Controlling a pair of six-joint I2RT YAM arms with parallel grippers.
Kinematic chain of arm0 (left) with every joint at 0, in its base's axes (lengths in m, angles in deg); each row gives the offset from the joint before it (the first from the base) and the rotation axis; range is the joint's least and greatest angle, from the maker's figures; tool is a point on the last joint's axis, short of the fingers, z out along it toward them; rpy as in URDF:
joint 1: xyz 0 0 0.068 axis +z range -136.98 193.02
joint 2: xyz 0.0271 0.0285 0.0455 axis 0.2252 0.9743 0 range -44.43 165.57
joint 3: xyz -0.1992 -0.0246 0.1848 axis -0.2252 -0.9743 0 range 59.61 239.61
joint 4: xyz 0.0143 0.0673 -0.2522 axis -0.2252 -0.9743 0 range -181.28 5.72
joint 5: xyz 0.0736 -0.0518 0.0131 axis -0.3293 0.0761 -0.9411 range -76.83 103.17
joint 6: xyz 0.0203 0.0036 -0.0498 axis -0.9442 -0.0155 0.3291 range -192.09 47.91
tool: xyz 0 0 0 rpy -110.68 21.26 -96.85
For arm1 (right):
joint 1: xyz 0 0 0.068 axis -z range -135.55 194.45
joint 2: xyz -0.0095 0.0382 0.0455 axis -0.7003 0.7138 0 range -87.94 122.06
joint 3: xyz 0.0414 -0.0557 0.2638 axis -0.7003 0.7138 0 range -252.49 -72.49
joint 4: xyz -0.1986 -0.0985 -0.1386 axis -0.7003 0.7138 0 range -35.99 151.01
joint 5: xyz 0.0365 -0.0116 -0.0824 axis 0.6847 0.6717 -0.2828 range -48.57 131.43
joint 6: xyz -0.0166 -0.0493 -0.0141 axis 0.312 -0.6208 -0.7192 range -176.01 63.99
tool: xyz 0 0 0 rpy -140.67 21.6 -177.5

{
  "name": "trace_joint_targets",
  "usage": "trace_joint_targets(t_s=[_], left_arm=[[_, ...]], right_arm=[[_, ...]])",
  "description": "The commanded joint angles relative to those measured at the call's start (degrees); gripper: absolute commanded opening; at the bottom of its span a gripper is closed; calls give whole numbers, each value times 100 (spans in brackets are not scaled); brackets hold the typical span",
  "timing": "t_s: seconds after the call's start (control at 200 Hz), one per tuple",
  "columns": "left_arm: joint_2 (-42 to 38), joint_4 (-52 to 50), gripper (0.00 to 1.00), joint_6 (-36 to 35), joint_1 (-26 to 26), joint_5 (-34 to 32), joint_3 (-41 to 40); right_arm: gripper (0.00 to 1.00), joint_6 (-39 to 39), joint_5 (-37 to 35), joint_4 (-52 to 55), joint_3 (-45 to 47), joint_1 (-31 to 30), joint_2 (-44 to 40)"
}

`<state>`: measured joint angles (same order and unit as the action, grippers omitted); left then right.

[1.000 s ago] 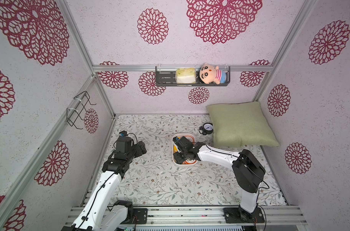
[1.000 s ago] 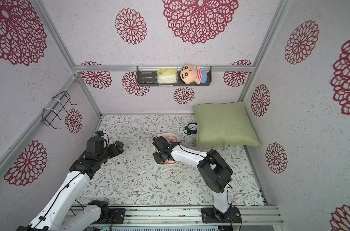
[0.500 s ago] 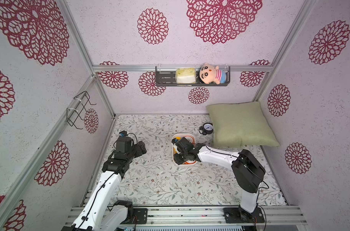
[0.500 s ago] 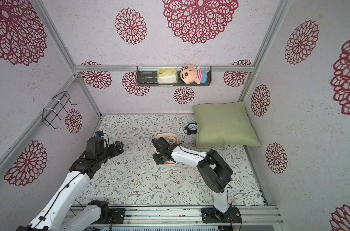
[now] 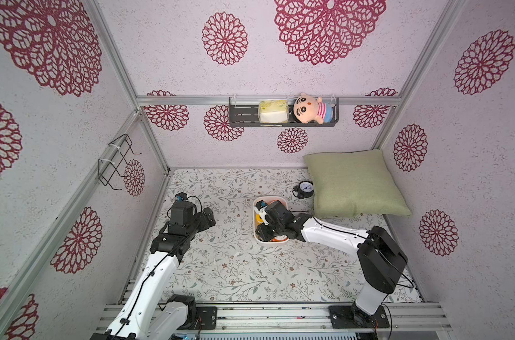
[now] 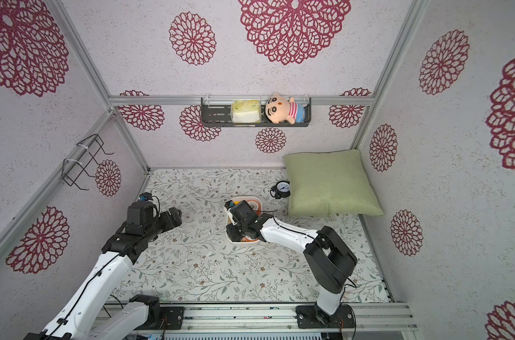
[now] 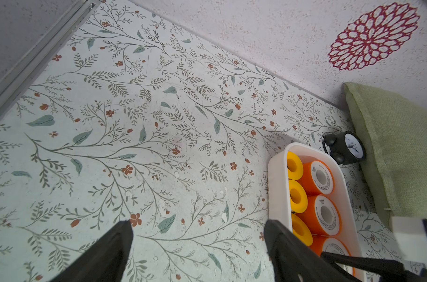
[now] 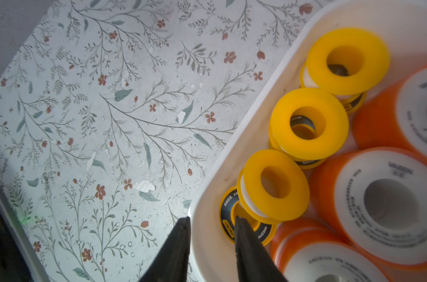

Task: Put the sealing tape into the storage box
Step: Place the sealing tape in the storage box.

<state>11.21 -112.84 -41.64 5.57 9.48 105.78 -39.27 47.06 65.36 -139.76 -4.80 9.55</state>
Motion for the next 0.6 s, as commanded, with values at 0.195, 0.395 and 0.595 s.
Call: trace_joint_targets(t_s=[0.195,0.395,0.595], left_arm=[[60,111,92,-40,59,25,50],[44,94,92,-40,63,11,59],[53,92,92,-40,59,17,59]], right_arm=[[27,275,-518,-232,91,211,-331],[5,243,-543,21,-285,206,203],[0,260,-627,28,-463,206,496]])
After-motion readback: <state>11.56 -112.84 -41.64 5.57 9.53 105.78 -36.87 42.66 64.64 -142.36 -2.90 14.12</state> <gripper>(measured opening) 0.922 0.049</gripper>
